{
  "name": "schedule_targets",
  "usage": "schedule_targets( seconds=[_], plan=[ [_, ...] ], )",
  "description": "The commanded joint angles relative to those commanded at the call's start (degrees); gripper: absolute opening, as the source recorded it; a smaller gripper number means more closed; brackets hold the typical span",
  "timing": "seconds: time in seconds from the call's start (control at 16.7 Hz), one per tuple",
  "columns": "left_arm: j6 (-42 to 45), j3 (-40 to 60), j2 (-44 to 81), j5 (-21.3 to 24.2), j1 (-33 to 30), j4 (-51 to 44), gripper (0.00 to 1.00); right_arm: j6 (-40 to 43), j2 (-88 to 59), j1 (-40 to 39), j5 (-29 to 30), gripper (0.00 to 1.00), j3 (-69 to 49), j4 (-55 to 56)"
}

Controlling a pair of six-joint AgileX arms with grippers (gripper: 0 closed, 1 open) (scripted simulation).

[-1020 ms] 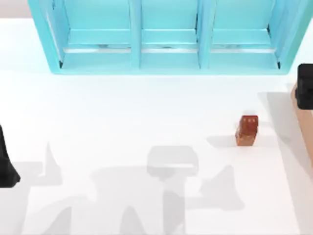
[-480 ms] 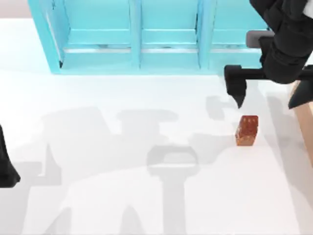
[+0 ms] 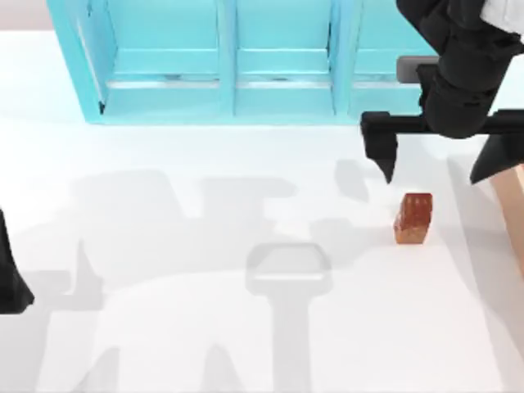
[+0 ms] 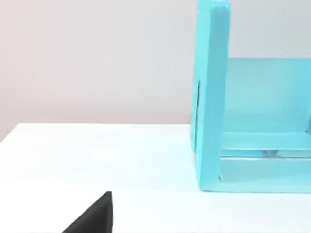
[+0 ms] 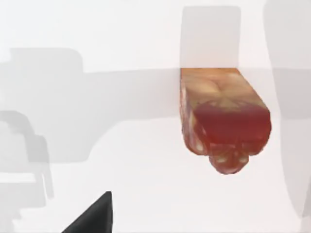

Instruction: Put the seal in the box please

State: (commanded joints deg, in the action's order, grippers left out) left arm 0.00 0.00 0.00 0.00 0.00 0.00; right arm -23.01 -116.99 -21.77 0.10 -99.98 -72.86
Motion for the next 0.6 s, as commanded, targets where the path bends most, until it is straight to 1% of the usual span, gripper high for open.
schedule_targets(
  seconds=[0.18, 0.6],
  plan=[
    [0.0, 0.0, 0.0, 0.0, 0.0, 0.0, 1.0, 0.1, -0.6, -0.1, 0.0, 1.0, 2.0, 2.2],
    [0.0, 0.0, 0.0, 0.0, 0.0, 0.0, 1.0, -0.2, -5.0, -0.4, 0.0, 1.0, 13.9, 19.1]
  ],
)
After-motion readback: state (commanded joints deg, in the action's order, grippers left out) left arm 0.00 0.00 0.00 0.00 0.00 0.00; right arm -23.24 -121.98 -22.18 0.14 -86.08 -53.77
